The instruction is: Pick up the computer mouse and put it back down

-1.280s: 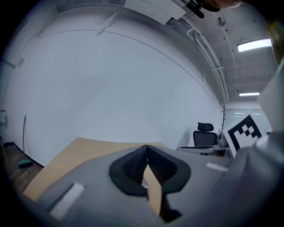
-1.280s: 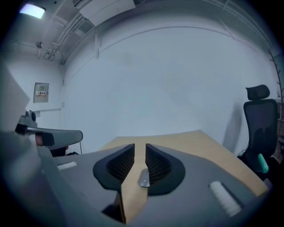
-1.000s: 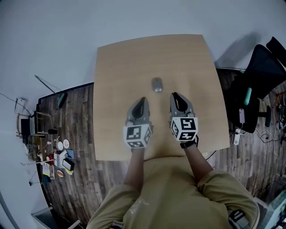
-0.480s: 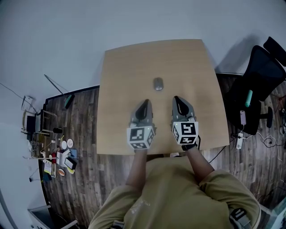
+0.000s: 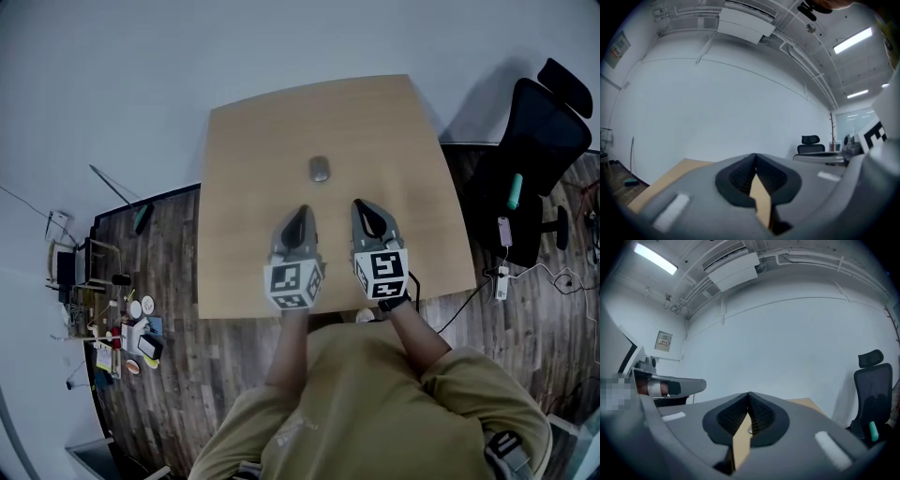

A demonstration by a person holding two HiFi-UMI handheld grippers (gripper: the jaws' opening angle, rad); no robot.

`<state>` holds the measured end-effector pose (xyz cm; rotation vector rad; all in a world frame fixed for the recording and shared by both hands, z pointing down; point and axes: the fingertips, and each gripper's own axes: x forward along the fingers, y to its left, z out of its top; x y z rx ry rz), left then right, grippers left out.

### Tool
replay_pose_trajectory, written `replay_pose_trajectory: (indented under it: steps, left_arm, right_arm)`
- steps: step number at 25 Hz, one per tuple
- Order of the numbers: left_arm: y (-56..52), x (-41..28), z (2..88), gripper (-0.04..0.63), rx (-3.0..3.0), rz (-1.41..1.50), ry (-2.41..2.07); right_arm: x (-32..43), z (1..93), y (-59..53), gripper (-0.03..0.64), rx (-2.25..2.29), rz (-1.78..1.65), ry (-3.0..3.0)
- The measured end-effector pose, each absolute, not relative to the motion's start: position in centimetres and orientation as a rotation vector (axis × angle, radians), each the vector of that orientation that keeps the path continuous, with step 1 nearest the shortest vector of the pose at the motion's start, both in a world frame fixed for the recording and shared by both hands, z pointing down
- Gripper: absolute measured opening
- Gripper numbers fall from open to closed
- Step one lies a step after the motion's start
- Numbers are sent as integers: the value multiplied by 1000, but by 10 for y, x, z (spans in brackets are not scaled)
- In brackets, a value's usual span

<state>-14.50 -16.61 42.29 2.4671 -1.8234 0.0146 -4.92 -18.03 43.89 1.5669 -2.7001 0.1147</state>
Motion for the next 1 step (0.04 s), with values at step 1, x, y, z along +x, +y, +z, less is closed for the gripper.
replay_pose_trajectory:
  steps: [1]
  left_arm:
    - [-166,-143,423,2,2470,13,-1824]
  right_arm:
    - [-47,439,-180,8,1565,109,-2702]
